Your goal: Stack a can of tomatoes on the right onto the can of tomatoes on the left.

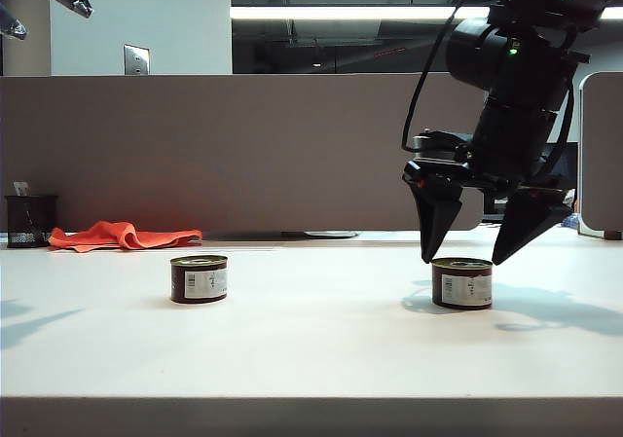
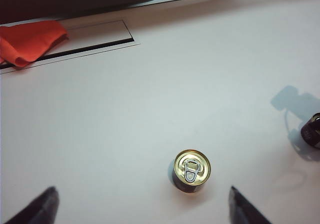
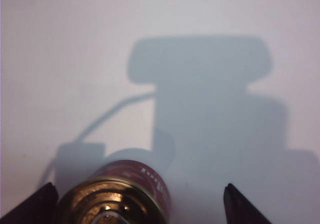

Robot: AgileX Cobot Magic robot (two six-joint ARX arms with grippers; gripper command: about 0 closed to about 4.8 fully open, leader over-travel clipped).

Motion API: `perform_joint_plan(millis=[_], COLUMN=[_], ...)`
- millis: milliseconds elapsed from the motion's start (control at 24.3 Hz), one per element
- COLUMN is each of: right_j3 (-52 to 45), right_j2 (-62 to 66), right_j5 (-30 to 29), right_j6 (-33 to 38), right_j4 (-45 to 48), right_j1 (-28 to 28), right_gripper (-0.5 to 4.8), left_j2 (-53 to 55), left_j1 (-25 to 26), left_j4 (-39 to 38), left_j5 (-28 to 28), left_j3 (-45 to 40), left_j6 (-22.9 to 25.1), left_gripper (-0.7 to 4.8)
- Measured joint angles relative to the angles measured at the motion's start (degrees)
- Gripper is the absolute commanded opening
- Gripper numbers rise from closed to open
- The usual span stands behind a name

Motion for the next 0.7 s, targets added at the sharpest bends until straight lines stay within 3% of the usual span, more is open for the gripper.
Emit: perform_joint_plan(millis=[247, 575, 699], right_j3=[0.0, 0.0, 0.0], right_j2=[0.13, 0.15, 0.15], right_j5=[-5.18, -4.28, -2.99], right_j6=[2.05, 2.1, 2.16], right_j4=[-1.77, -4.59, -5.09], right_j1=[0.02, 0.07, 0.04], right_gripper=[4.79, 4.79, 4.28], left_j2=[0.0, 0.0, 0.0], left_j1=[0.0, 0.0, 0.0], left_j4=[-0.02, -0.02, -0.02], left_j5=[0.0, 0.0, 0.0], left_j3=[0.0, 0.0, 0.0], left_j6=[0.0, 0.0, 0.0], left_gripper=[4.36, 4.36, 4.36])
